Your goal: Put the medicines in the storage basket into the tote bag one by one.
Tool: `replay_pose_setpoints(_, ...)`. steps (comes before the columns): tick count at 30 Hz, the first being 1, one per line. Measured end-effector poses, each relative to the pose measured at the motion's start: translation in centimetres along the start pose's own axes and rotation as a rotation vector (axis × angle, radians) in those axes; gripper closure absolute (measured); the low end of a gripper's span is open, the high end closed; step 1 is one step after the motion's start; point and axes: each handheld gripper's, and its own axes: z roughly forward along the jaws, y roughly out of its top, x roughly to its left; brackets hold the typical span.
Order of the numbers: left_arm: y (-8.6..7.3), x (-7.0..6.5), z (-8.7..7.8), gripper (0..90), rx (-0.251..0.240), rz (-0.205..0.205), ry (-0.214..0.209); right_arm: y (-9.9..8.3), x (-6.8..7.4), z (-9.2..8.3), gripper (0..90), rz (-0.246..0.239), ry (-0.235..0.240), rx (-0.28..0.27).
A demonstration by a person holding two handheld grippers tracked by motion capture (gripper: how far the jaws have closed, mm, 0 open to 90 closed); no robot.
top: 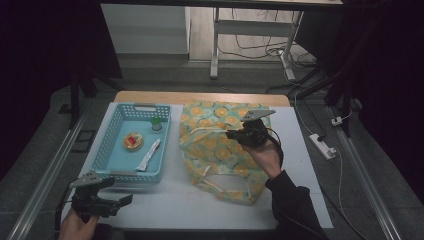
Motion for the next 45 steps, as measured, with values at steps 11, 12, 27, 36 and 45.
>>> replay_pose_setpoints(11,1.5,0.0,-0.9,0.0,-0.037,0.033,0.027,0.0,-0.1,-0.2,90.0,0.002,-0.003,-0.006)
replay_pose_setpoints(12,1.7,0.0,-0.9,0.1,-0.039,0.034,0.024,0.1,-0.1,-0.2,90.0,0.001,-0.004,-0.006)
replay_pose_setpoints(27,4.2,1.3,0.1,0.7,-0.034,0.027,0.067,0.1,-0.1,-0.3,90.0,0.004,0.000,-0.009)
replay_pose_setpoints(36,5.9,2.6,1.0,0.3,-0.023,0.015,0.089,0.1,-0.1,-0.3,90.0,0.004,0.003,-0.011)
replay_pose_setpoints(45,7.7,3.5,2.8,0.7,0.039,0.020,0.096,0.2,-0.1,-0.4,90.0,0.004,0.003,-0.020)
